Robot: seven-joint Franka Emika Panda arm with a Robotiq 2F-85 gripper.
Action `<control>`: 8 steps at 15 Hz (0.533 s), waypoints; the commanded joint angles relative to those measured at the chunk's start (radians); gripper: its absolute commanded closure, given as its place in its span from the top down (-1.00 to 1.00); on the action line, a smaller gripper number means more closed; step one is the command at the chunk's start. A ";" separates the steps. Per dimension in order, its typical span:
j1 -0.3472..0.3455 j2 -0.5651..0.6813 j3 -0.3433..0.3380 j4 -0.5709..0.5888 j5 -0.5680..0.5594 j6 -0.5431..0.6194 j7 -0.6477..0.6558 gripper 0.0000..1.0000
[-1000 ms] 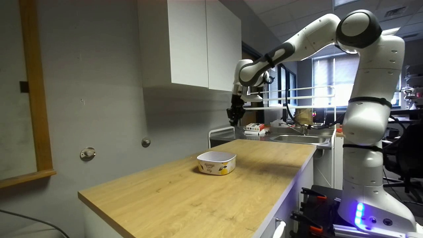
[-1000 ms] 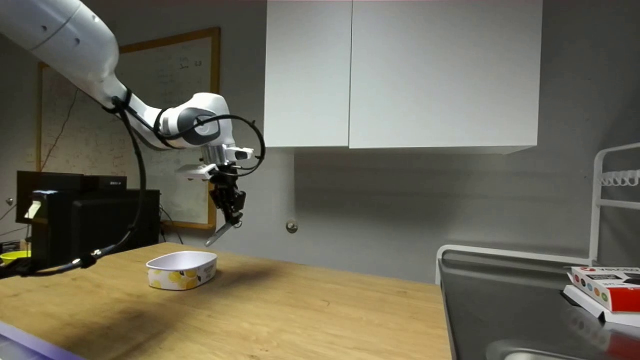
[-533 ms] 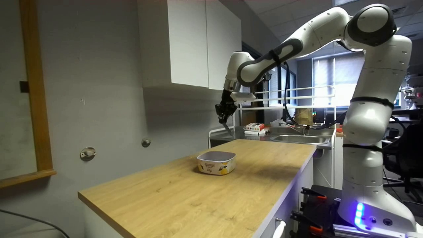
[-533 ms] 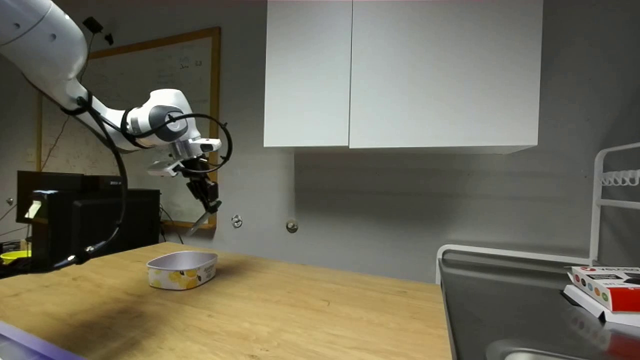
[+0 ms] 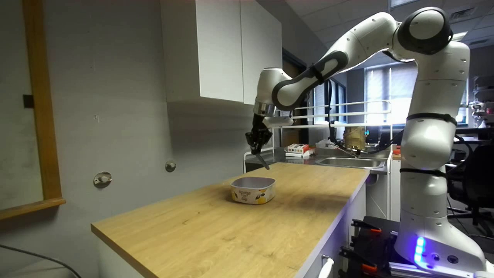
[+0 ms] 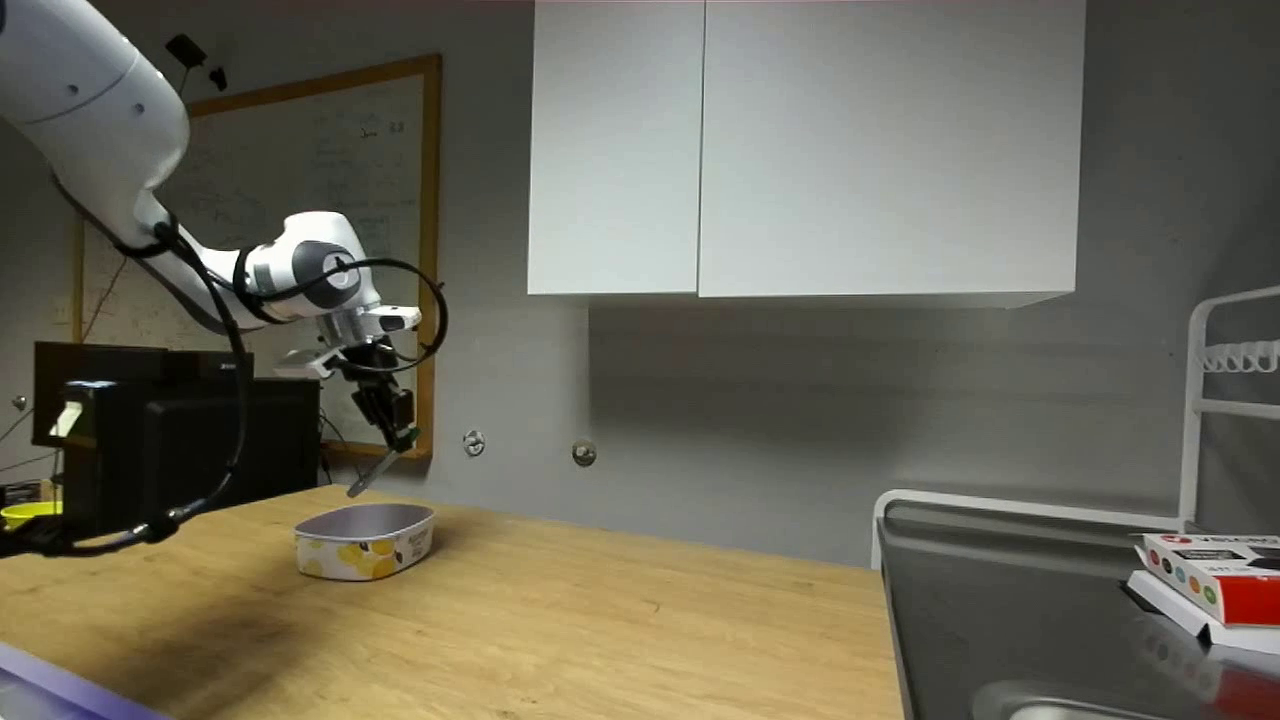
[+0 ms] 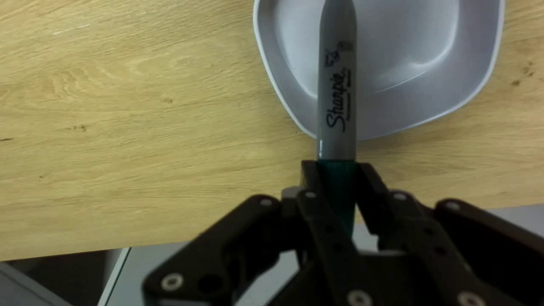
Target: Put the pen in the bowl
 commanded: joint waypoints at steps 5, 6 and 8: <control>0.032 0.177 -0.026 0.081 -0.034 -0.021 0.035 -0.87; 0.039 0.196 -0.032 0.090 -0.037 -0.025 0.037 -0.87; 0.055 0.231 -0.047 0.108 -0.048 -0.036 0.042 -0.87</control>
